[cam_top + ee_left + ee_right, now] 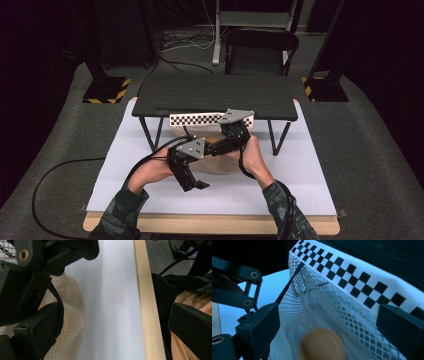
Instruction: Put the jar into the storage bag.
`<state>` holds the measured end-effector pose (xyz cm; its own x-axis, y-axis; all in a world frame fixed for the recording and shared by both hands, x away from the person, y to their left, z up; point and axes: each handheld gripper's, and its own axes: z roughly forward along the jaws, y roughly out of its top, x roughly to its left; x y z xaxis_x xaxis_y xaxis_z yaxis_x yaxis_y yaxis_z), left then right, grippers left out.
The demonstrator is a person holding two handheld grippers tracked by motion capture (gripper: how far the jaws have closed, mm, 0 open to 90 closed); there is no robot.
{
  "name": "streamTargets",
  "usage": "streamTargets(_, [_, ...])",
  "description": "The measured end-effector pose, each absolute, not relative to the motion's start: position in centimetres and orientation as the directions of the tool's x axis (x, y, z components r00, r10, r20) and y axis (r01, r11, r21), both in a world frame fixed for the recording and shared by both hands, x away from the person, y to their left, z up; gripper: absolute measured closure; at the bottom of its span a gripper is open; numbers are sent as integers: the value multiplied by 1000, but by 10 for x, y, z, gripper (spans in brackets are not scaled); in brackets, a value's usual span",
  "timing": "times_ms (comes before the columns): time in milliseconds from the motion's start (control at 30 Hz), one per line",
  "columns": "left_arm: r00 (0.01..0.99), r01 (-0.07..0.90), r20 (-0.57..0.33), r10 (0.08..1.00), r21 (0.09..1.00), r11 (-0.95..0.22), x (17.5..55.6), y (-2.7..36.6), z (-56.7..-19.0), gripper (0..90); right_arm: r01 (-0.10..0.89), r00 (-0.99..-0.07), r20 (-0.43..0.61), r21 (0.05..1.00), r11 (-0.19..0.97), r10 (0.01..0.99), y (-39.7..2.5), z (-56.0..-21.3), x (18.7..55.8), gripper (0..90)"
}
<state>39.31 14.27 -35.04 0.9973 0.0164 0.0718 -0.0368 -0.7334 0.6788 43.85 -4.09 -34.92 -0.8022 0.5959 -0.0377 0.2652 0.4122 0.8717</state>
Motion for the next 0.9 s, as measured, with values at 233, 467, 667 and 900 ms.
streamTargets(233, [990, -16, 108, 86, 706, -708, 392, 156, -340, 0, 244, -806, -62, 871, 426, 588, -53, -342, 426, 0])
streamTargets(467, [959, 21, 173, 224, 746, -666, 383, 182, -328, 0, 226, -785, -78, 888, 402, 614, -83, -342, 406, 0])
streamTargets(667, [919, 86, 178, 353, 781, -619, 375, 212, -348, 0, 249, -725, -89, 891, 380, 683, -128, -360, 387, 0])
streamTargets(900, [878, 230, 86, 471, 787, -573, 377, 246, -400, 0, 334, -632, -62, 878, 344, 772, -180, -398, 372, 0])
